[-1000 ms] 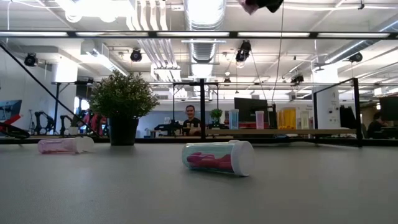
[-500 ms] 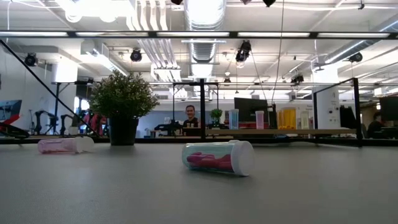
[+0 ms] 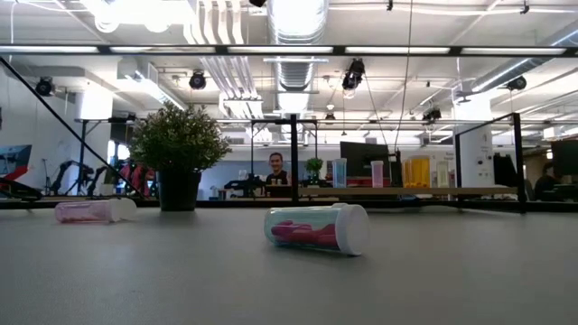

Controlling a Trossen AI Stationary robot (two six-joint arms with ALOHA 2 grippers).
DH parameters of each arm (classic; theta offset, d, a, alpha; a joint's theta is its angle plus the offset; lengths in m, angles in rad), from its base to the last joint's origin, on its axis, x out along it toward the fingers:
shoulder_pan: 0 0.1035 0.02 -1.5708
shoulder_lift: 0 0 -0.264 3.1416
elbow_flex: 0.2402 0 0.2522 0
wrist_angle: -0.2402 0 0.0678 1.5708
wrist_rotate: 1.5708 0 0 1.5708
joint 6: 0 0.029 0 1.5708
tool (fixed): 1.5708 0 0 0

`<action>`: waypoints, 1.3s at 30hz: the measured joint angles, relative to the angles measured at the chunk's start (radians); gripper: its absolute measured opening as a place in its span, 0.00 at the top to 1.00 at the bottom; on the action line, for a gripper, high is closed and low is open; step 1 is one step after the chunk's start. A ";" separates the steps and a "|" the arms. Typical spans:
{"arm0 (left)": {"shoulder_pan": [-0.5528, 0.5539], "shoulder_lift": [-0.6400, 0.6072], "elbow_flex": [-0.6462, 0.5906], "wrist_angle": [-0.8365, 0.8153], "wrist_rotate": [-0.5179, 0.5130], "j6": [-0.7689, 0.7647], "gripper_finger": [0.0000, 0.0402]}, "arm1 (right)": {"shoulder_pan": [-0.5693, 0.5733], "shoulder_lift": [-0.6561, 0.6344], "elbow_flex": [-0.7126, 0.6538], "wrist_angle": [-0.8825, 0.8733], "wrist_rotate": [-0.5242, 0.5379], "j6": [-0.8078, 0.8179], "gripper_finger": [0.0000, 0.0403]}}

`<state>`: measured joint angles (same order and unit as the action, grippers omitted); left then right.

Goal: Pick and place medicine bottles onto shelf by color
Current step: Put the right pink pill bottle on the shelf aligned with the other pink pill bottle

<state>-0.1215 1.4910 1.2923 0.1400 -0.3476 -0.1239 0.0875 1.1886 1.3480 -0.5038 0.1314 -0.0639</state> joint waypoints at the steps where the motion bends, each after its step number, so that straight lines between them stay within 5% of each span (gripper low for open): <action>1: 0.000 0.000 -0.003 0.024 0.000 0.002 0.43 | 0.000 0.000 0.000 0.021 0.000 0.000 0.76; 9: 0.000 -0.001 -0.006 0.158 -0.004 0.054 0.44 | 0.000 0.000 0.000 0.148 0.003 0.001 0.76; 20: 0.002 -0.002 -0.006 0.279 -0.011 0.063 0.63 | 0.000 -0.001 0.000 0.274 0.003 0.003 0.76; 39: 0.004 -0.001 -0.007 0.346 -0.028 0.114 0.64 | 0.000 -0.054 -0.001 0.281 0.046 0.022 0.76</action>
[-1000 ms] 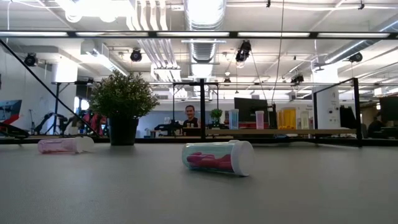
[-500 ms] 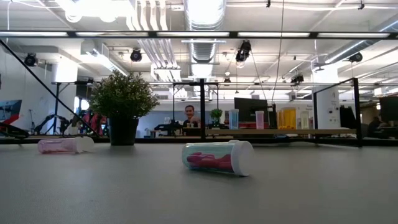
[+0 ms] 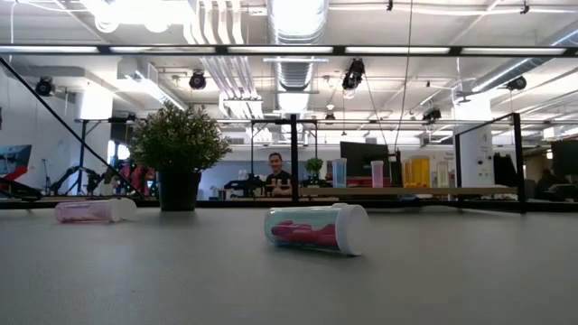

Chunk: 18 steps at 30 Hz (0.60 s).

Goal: Pick and place medicine bottles onto shelf by color
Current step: Put the right pink pill bottle on the shelf aligned with the other pink pill bottle

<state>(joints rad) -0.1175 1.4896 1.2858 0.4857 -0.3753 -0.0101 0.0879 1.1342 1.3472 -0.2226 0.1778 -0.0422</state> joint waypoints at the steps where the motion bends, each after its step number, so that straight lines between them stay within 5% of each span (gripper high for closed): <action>1: 0.000 0.000 0.000 0.001 0.000 0.000 0.64 | 0.000 0.001 0.000 0.000 0.001 0.001 0.76; 18: 0.000 0.000 -0.001 0.004 0.000 0.001 0.80 | 0.000 0.004 0.000 -0.007 0.002 0.005 0.76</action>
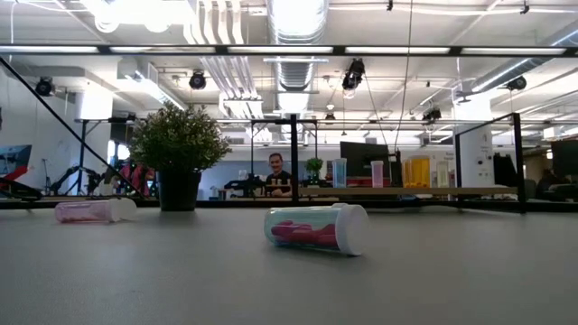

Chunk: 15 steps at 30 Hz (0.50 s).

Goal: Pick and place medicine bottles onto shelf by color
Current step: Put the right pink pill bottle on the shelf aligned with the other pink pill bottle

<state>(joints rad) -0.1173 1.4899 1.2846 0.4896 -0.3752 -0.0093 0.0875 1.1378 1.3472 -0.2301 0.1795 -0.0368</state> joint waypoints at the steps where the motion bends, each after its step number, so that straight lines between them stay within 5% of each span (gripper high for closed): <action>1: 0.000 0.000 0.000 0.000 0.000 0.000 0.80 | 0.000 0.000 0.000 -0.004 0.000 0.000 0.76; 9: 0.000 0.002 -0.002 -0.008 0.000 -0.001 0.80 | 0.000 0.000 0.000 -0.054 -0.004 0.018 0.76; 15: 0.000 0.001 -0.001 0.012 0.000 -0.001 0.81 | 0.000 0.003 0.033 -0.156 -0.011 0.010 0.64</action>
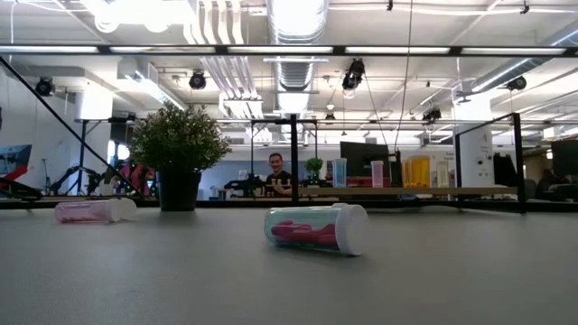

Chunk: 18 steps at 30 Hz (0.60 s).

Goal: Pick and place medicine bottles onto shelf by color
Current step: Put the right pink pill bottle on the shelf aligned with the other pink pill bottle

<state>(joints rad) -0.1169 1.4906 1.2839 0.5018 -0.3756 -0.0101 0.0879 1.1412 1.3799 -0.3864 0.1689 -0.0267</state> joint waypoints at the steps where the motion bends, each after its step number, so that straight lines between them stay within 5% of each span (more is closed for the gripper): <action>1: 0.000 -0.001 0.000 0.001 0.000 0.000 0.81 | 0.000 0.001 0.014 -0.030 -0.001 0.000 0.61; 10: 0.000 0.000 -0.010 -0.087 0.001 -0.040 0.81 | 0.000 0.000 0.271 -0.494 0.004 0.119 0.45; 18: -0.002 0.013 -0.103 -0.178 0.145 -0.314 0.81 | 0.000 0.000 0.325 -0.613 -0.010 0.175 0.44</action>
<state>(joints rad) -0.1192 1.5040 1.1812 0.3235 -0.2302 -0.3236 0.0875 1.1408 1.7054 -0.9998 0.1590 0.1484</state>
